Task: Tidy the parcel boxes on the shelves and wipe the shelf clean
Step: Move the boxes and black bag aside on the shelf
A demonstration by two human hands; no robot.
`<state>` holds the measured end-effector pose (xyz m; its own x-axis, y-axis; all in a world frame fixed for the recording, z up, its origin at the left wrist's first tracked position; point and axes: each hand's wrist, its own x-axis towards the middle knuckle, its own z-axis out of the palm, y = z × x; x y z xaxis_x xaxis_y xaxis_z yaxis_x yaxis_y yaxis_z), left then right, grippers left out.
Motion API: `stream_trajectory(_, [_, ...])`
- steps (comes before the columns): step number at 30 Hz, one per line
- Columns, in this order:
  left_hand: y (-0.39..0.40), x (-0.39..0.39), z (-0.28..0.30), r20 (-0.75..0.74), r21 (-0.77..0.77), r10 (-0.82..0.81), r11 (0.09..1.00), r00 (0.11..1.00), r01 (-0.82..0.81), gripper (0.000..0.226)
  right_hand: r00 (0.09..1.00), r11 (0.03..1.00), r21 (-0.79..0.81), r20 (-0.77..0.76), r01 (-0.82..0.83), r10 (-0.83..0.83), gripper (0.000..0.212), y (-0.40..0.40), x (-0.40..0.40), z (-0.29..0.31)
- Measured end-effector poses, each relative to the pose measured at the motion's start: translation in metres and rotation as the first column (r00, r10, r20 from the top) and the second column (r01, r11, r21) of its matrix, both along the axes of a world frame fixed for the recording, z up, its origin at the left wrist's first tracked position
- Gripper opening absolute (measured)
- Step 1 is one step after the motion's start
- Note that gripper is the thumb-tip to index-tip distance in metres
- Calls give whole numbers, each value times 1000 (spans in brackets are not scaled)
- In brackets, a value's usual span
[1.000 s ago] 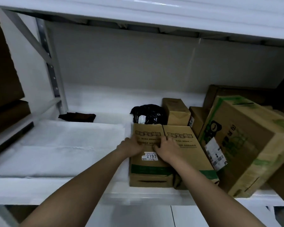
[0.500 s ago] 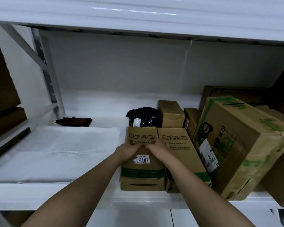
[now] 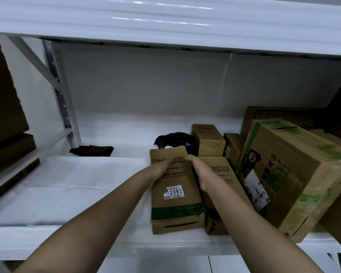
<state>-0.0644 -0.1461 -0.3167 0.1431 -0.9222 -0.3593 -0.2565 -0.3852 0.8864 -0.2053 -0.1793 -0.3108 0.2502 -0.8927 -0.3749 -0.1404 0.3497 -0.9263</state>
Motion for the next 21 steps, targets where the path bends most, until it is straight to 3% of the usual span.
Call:
stream_trajectory(5, [-2, 7, 22, -24, 23, 12, 1000, 1000, -11, 32, 1000, 991, -136, 29, 5, -1, 28, -3, 4, 20])
stream_trajectory(10, [-1, 10, 29, -46, 83, -96, 992, 994, 100, 40, 989, 948, -315, -145, -51, 5, 15, -4, 10, 44])
stream_trajectory(14, [1, 5, 30, -132, 97, -92, 990, 987, 105, 71, 963, 925, -359, -268, -126, 27, 26, -5, 15, 54])
stream_trajectory(16, [2, 3, 32, -175, 100, -76, 990, 982, 94, 86, 965, 915, -362, -246, -180, 92, 31, -1, 14, 58])
stream_trajectory(21, [17, -4, 48, -161, 87, -48, 994, 986, 62, 62, 971, 908, -382, -219, -171, 91, 45, 3, 19, 59])
